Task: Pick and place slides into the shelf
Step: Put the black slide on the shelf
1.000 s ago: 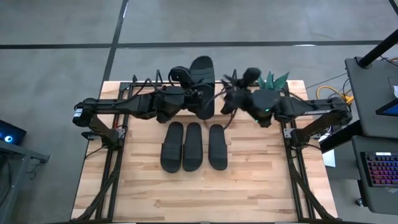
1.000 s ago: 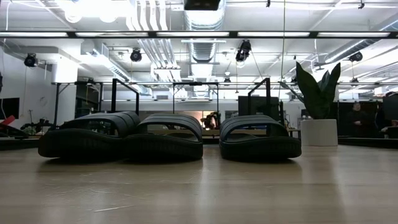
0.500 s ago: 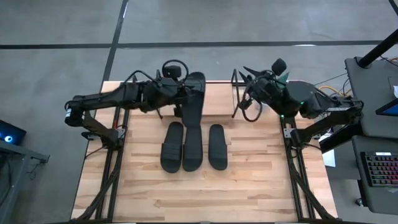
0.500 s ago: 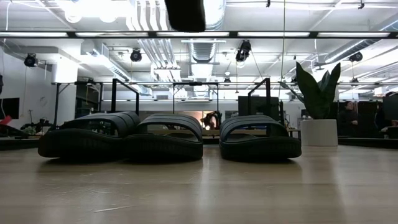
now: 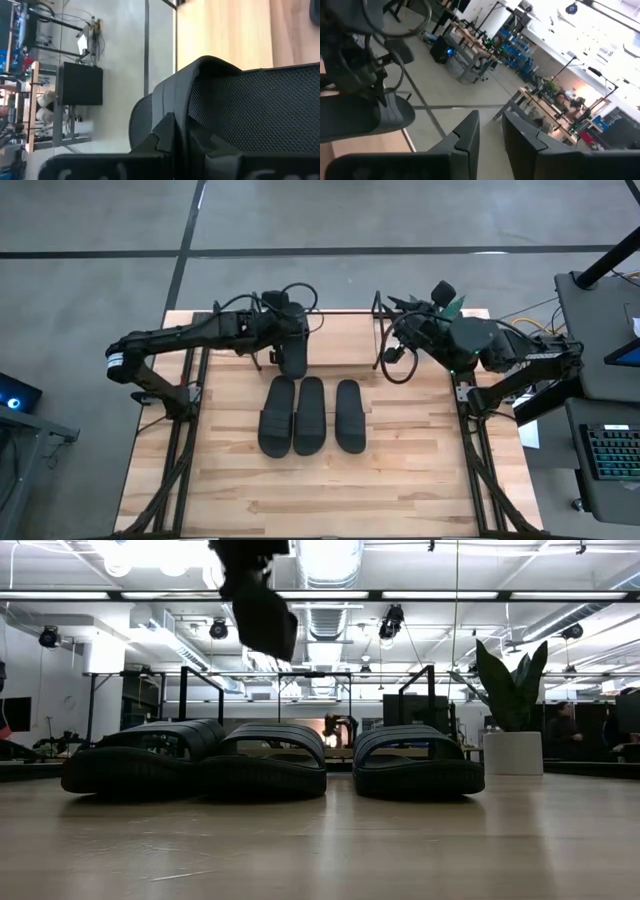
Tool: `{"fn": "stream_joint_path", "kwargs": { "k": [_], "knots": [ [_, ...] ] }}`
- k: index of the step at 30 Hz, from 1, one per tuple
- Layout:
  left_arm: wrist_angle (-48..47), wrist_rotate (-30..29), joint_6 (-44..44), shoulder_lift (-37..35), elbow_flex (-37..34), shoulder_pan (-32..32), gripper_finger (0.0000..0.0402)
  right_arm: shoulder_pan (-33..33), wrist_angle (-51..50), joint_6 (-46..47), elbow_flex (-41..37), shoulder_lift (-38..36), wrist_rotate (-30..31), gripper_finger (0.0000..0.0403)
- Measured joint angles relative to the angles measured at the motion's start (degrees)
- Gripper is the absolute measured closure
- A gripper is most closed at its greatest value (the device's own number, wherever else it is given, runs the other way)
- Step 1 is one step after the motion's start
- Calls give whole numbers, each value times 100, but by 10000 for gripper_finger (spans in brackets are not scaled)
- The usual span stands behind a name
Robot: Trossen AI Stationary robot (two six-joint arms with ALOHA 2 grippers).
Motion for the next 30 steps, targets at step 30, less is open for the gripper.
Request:
{"fn": "stream_joint_path", "kwargs": {
  "k": [30],
  "knots": [
    [3575, 844, 1405, -811, -3501, 1205, 401, 0, -182, 165, -7, -4, -2, 342]
  ]
}}
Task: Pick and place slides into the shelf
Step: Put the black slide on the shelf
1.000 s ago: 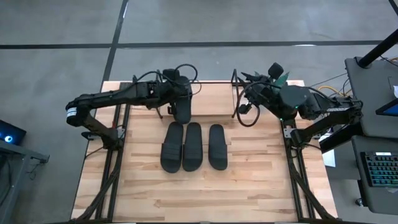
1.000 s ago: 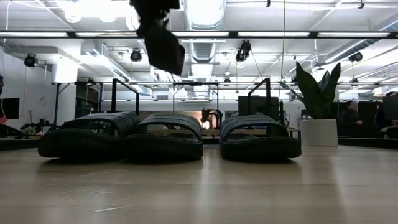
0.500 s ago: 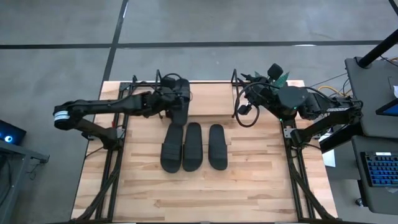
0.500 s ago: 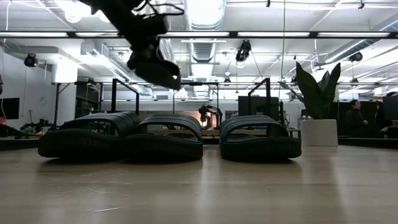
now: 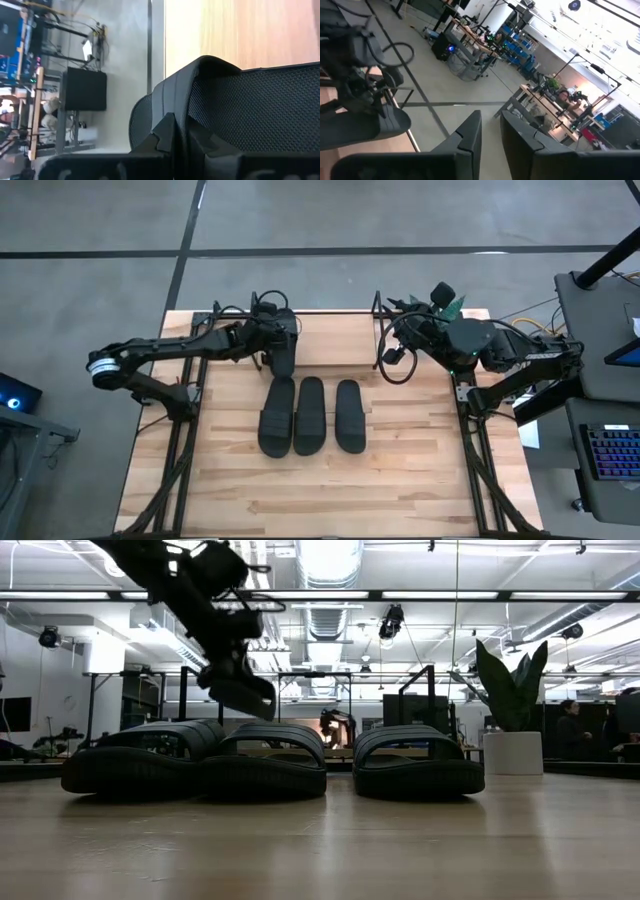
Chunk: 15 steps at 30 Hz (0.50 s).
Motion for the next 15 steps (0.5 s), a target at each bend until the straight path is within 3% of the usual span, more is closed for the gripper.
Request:
{"fn": "stream_joint_path", "kwargs": {
  "k": [15],
  "knots": [
    [19, -101, 409, 529, -4, 381, 394, 0, 2, 79, 0, 0, 0, 343]
  ]
}}
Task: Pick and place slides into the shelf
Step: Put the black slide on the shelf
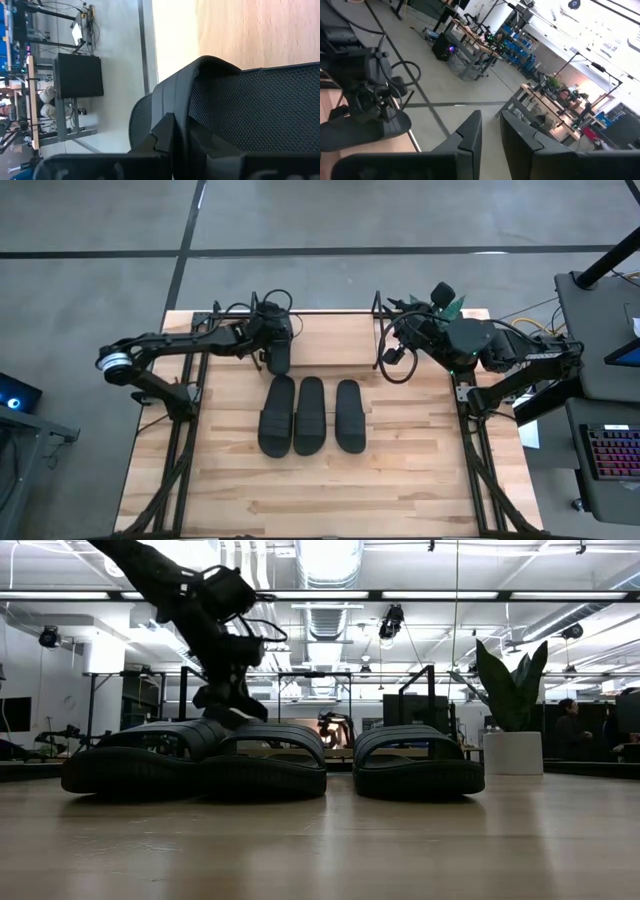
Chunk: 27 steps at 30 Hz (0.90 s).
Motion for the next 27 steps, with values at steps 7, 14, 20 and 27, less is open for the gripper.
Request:
{"fn": "stream_joint_path", "kwargs": {
  "k": [7, 14, 20, 27],
  "knots": [
    [-72, 452, -246, 41, -9, 67, 352, 0, 0, 38, -2, 0, -5, 341],
    [-394, 842, -897, 28, 96, 265, 284, 0, 0, 41, -2, 0, -20, 341],
    [-892, 1290, -1117, 28, 202, 312, 230, -1, 0, 40, -2, 0, -18, 343],
    [-1370, 1694, -1233, 22, 415, 321, 193, -4, 0, 43, -2, 0, -17, 340]
  ]
}}
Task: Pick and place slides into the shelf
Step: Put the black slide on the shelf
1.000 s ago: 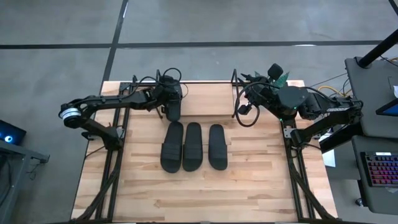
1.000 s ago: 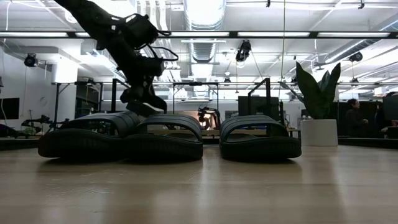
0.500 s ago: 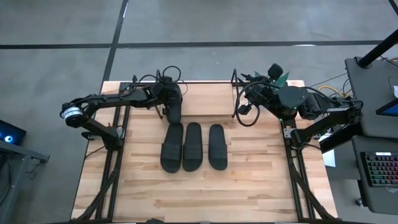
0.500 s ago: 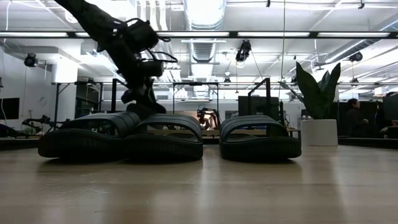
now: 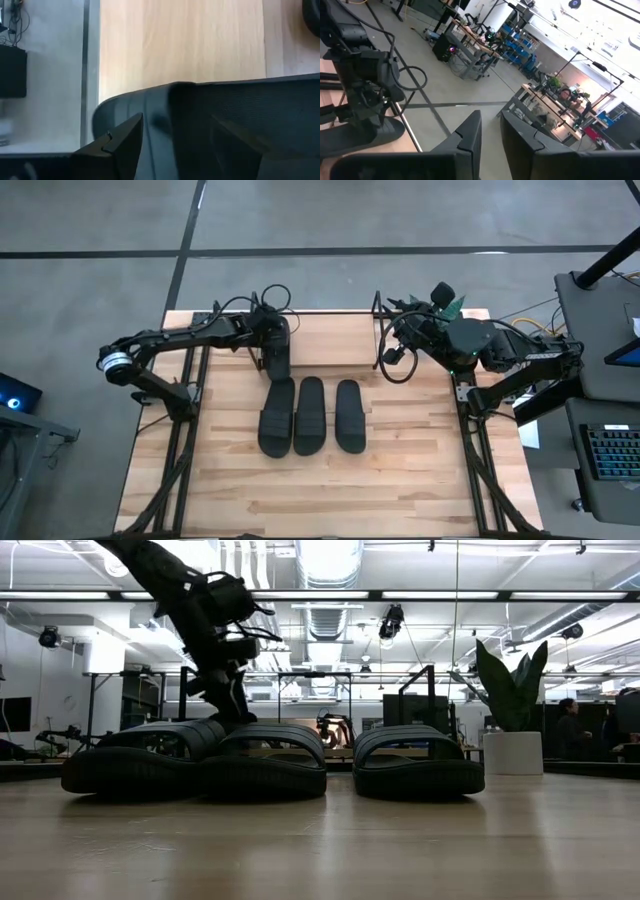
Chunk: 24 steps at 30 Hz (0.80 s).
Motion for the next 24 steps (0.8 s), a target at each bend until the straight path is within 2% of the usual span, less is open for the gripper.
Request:
{"fn": "stream_joint_path", "kwargs": {
  "k": [8, 15, 20, 24],
  "knots": [
    [-59, -532, -271, -10, 214, 2, 189, 0, -2, 180, -3, -1, 0, 342],
    [-79, -613, -591, 155, 155, -7, 189, 0, -6, 167, -7, -2, 0, 341],
    [-46, -1237, -580, 372, 155, -7, 190, 0, -6, 153, -7, -2, 0, 344],
    [-61, -1296, -577, 527, 155, -2, 209, 0, -9, 151, -7, -2, 0, 341]
  ]
}}
